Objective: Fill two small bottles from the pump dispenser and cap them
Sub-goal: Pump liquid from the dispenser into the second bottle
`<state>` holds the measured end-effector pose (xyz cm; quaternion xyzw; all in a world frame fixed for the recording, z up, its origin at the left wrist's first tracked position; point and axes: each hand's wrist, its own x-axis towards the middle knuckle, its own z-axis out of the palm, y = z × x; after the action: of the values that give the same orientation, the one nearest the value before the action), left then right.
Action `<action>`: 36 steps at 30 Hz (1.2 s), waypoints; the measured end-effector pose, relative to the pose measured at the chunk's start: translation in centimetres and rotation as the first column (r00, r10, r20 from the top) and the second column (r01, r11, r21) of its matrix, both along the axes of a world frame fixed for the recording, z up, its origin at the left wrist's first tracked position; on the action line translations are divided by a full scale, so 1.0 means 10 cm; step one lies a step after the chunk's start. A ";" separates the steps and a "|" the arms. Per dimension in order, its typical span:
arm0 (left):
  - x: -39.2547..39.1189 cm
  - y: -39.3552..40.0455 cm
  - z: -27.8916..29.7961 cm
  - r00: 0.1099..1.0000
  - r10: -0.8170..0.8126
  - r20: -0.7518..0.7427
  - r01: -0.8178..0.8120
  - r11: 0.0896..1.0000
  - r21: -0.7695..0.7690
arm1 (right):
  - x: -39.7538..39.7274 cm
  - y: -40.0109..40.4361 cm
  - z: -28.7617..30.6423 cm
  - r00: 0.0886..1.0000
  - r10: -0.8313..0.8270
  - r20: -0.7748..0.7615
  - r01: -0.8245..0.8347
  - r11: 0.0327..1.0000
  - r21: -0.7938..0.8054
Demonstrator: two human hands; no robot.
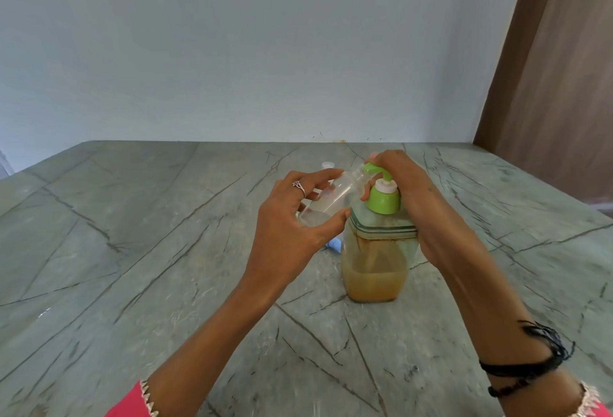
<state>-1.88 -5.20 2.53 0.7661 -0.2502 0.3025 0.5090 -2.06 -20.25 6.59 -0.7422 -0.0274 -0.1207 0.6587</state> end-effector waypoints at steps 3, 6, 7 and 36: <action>0.00 0.00 0.00 1.000 -0.012 -0.009 0.012 1.000 -0.018 | 0.04 -0.02 0.00 0.999 0.034 0.036 -0.034 0.999 -0.018; 0.00 0.00 -0.01 1.000 -0.018 -0.023 0.017 1.000 -0.022 | 0.04 -0.05 0.00 0.993 0.087 0.084 -0.086 0.996 -0.021; 0.01 0.01 -0.01 1.000 -0.014 -0.026 0.014 1.000 -0.018 | 0.04 -0.06 -0.01 0.990 0.102 0.096 -0.099 0.995 -0.029; 0.04 0.04 0.02 0.994 -0.111 -0.016 0.110 0.992 -0.058 | 0.08 -0.14 -0.50 0.679 -0.057 0.732 0.293 0.935 -0.199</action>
<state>-1.49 -4.77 2.77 0.7392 -0.2785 0.2733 0.5489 -1.25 -21.62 1.58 -0.7264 -0.2274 -0.4569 0.4603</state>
